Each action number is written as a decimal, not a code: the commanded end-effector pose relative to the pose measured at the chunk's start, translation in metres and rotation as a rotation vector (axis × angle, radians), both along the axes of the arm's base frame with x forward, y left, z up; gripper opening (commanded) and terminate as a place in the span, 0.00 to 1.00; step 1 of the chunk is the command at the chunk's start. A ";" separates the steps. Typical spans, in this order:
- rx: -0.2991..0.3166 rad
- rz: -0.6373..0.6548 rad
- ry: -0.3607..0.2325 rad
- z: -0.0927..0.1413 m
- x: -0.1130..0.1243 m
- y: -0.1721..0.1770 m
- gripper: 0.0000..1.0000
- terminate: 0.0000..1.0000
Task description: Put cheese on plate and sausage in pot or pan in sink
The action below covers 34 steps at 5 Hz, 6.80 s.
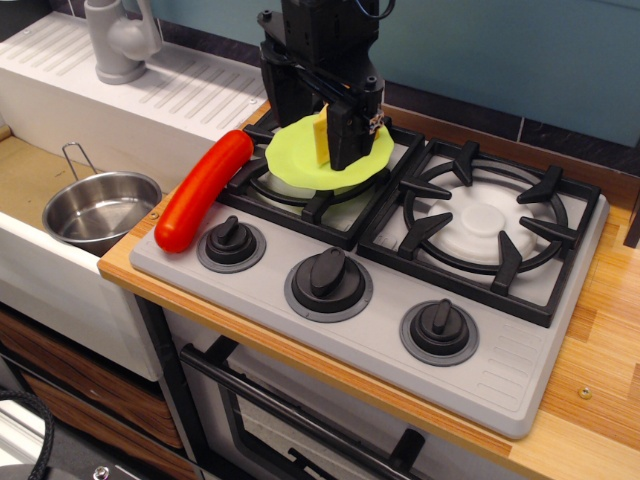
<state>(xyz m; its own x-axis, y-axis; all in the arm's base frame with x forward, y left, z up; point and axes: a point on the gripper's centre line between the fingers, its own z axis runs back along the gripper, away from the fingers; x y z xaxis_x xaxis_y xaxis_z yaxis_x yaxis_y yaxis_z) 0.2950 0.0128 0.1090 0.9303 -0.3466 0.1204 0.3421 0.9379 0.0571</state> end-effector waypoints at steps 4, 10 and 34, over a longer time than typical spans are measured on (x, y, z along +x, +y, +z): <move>0.121 0.104 -0.214 0.020 -0.015 0.029 1.00 0.00; -0.028 0.296 -0.318 -0.049 -0.023 0.096 1.00 0.00; -0.302 -0.047 -0.375 -0.060 0.072 0.191 1.00 0.00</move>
